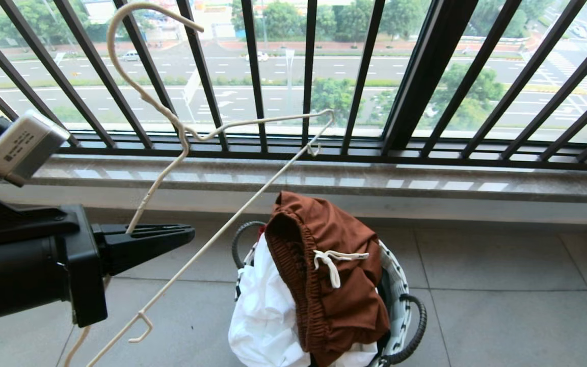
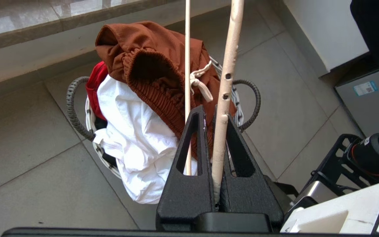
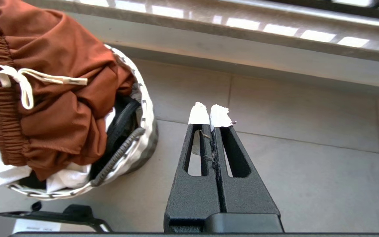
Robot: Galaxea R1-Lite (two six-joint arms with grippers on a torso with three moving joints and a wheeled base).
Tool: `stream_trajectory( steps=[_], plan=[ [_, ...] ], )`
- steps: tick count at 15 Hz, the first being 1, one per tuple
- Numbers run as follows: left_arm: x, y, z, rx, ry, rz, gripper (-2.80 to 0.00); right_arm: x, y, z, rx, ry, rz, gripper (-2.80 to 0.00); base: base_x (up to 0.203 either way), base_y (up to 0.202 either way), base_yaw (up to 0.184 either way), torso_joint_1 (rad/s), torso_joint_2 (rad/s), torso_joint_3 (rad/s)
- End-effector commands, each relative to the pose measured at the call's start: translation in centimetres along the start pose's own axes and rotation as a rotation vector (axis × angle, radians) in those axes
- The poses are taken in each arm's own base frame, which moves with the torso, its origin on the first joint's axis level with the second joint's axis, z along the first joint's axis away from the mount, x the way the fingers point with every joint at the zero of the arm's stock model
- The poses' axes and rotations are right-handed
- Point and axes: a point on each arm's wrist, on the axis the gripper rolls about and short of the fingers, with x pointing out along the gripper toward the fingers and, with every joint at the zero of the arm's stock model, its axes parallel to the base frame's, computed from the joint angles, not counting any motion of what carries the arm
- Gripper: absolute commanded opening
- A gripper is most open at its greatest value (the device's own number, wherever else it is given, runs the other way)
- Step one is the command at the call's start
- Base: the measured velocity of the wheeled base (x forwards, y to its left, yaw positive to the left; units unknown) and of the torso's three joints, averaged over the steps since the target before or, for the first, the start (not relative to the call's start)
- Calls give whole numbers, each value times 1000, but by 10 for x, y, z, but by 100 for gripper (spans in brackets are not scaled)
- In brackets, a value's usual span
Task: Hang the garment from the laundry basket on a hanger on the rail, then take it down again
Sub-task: Pick up clothes from the basket
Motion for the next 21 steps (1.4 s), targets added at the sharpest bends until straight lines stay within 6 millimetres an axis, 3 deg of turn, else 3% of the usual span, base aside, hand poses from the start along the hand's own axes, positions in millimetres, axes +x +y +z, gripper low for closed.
stream_trajectory(
  steps=[1,5,9,13,17,20,21],
  plan=[
    [2,1,10,-60,-24,19,-280,68,11,12,-7,179,109,-280,0,0,0,0,0,0],
    [9,6,15,-74,-31,111,-280,142,54,26,-19,256,267,-280,0,0,0,0,0,0],
    [9,7,20,-72,-49,161,-280,198,97,44,-45,255,356,-280,0,0,0,0,0,0],
    [8,6,26,-86,-63,158,-280,202,137,51,-83,237,471,-280,0,0,0,0,0,0],
    [14,8,25,-99,-54,161,-280,202,179,38,-141,294,552,-280,0,0,0,0,0,0],
    [16,8,25,-119,-53,157,-280,206,191,26,-176,317,542,-280,0,0,0,0,0,0],
    [18,7,24,-120,-47,146,-280,206,193,24,-173,299,547,0,0,0,0,0,0,0]
  ],
)
